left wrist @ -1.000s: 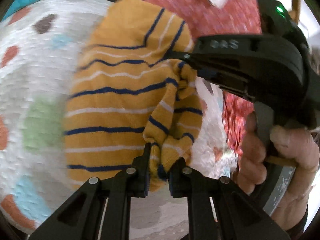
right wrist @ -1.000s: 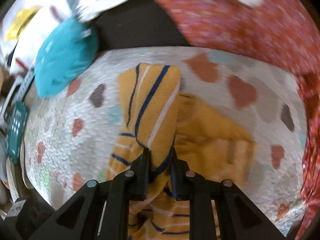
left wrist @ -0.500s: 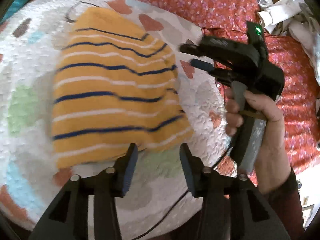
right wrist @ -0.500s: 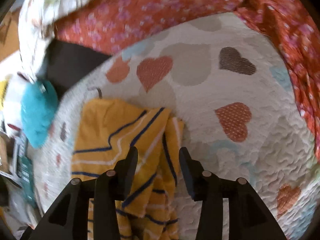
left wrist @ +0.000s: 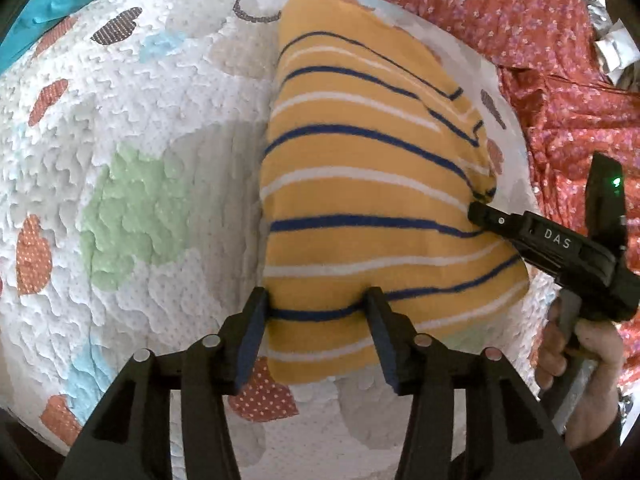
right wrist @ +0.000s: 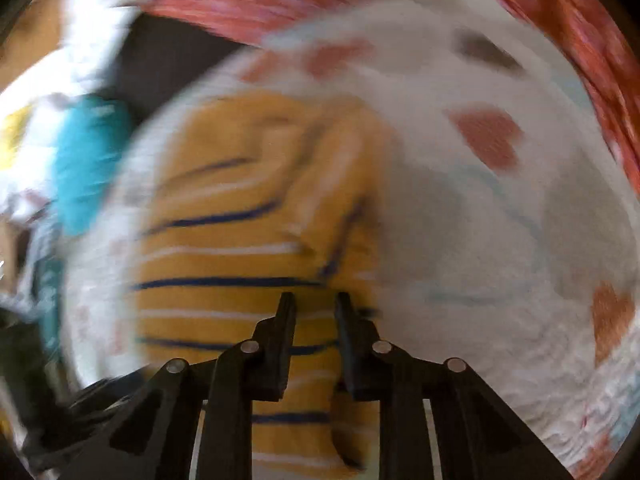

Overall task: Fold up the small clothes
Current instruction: 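Release the folded sweater and lift the left gripper away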

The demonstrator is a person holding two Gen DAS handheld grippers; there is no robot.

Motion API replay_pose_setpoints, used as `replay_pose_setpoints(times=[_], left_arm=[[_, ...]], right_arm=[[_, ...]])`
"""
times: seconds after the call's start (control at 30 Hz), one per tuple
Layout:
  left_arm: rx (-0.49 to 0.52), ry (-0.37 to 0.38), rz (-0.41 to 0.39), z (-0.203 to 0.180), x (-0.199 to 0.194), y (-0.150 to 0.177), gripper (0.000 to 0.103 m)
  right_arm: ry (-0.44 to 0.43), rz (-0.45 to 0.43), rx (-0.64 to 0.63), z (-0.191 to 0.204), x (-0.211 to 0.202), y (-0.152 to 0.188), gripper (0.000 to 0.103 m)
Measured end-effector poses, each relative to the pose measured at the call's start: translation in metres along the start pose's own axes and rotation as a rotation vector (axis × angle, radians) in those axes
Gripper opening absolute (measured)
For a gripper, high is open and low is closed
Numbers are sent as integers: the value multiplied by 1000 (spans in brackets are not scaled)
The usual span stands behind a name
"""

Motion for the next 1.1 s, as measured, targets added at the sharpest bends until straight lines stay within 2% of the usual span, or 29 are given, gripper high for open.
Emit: replay_pose_setpoints(times=[0.07,0.13,0.2,0.27,0.33,0.37,0.47,0.5,0.53,0.57,0.63,0.7,0.77,0.87,0.93,1.0,1.1], left_arm=[[14,18,-4,2,-7,5,50],[31,26,-11,12,-17,14,50],[52,4,-38,19,-27,20,50],[80,-42,-83,27,-39,29,50],[89,-92,-120,32,-38,29,50],[93,-119,-139,37,-39,30,50],[107,-202,-188,54,-44,39,52],[102,-210,-193,59,-44,41,52],[91,-211,-193,64,-44,42,52],[76,-204,-190,70,-45,42,52],[50,-189,-194,77,-46,41,53],[27,-188,-206,83,-46,37,54],[8,-178,-206,88,-47,34,54],[-17,-150,-226,92,-56,32,54],[-4,-157,-266,91,-67,35,54],[18,-180,-321,89,-81,40,54],[38,-234,-392,87,-101,51,57]], right_arm=[[-12,-23,-2,-3,-8,0,47],[31,-70,-28,0,-25,-2,47],[88,-170,-60,10,-50,-11,47],[53,-259,-82,27,-74,-11,47],[-12,-287,-101,45,-80,-13,47],[-59,-291,-122,60,-78,-11,47],[-100,-231,-118,70,-56,-7,47],[-103,-177,-77,65,-37,-6,50],[-83,-101,-29,56,-14,-5,51],[-74,-63,13,45,1,-2,49],[-95,-104,67,37,-5,1,48],[-63,-128,64,43,-23,8,49],[-17,-178,-19,63,-46,20,52],[-35,-199,-95,87,-64,49,52],[-26,-161,-94,90,-52,69,52],[15,-98,-54,73,-30,97,51],[12,-151,-39,65,-34,113,50]])
Point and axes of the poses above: each gripper's, at about its wrist camera, not at the fingertips, and x roughly the way its jaws point, z to its left, y to its underside, the point moved 4 cm from there along x, roughly the way its jaws point, and after that the axes turned 3 degrees about -x, right-handed, at the moved point
